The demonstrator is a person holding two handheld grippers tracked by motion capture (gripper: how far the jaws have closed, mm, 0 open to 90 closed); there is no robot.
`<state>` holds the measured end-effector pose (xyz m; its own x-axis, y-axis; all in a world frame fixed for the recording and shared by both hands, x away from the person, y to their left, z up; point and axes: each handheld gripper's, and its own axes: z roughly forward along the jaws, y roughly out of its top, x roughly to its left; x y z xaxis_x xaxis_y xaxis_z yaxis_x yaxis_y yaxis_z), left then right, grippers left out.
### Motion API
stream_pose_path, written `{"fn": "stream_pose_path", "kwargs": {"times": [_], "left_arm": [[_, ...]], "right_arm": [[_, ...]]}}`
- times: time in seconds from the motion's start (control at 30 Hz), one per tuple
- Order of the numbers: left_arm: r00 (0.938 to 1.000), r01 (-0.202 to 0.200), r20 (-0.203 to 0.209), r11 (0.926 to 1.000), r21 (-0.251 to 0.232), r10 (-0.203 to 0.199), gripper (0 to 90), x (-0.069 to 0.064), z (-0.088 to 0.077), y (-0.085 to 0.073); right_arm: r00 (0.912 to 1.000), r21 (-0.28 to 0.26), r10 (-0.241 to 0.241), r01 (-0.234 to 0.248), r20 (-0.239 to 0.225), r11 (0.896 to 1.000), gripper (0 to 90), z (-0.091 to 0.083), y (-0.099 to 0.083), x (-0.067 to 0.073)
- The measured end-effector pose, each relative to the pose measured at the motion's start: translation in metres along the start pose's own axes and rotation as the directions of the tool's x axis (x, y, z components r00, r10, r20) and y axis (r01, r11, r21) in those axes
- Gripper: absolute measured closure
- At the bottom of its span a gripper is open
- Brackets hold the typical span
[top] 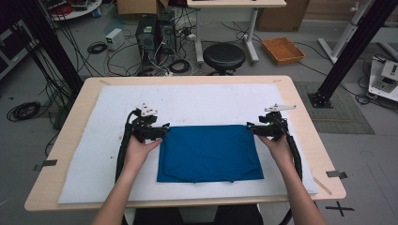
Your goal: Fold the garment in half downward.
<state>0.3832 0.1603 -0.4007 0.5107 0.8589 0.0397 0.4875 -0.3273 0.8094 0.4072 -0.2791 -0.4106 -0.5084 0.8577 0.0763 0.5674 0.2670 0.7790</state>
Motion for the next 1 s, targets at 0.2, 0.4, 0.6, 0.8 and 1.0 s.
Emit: {"fn": "stream_pose_path", "kwargs": {"times": [0.2, 0.4, 0.6, 0.8, 1.0], "left_arm": [[0.9999, 0.011, -0.004, 0.9992, -0.038, -0.012, 41.3, -0.005, -0.028, -0.009], [0.997, 0.049, 0.065, 0.9925, -0.112, -0.042, 35.7, -0.01, -0.049, -0.021], [0.9882, 0.059, 0.15, 0.9817, -0.181, -0.032, 35.8, -0.01, -0.058, -0.039], [0.9772, 0.023, 0.211, 0.9763, -0.215, 0.023, 35.8, -0.01, -0.058, -0.049], [0.9656, 0.058, 0.259, 0.9481, -0.313, 0.026, 35.7, -0.009, -0.06, -0.054]], "right_arm": [[0.9977, -0.029, -0.053, 0.052, -0.042, 0.998, 27.4, -0.018, -0.003, 0.016], [0.9933, -0.085, -0.091, 0.085, -0.071, 0.993, 32.6, -0.035, -0.012, 0.026], [0.9956, -0.164, -0.072, 0.061, -0.061, 0.985, 35.6, -0.051, -0.026, 0.019], [0.9972, -0.189, -0.053, 0.042, -0.053, 0.981, 35.7, -0.062, -0.032, 0.01], [0.9973, -0.194, -0.048, 0.036, -0.055, 0.98, 35.6, -0.067, -0.035, 0.008]]}}
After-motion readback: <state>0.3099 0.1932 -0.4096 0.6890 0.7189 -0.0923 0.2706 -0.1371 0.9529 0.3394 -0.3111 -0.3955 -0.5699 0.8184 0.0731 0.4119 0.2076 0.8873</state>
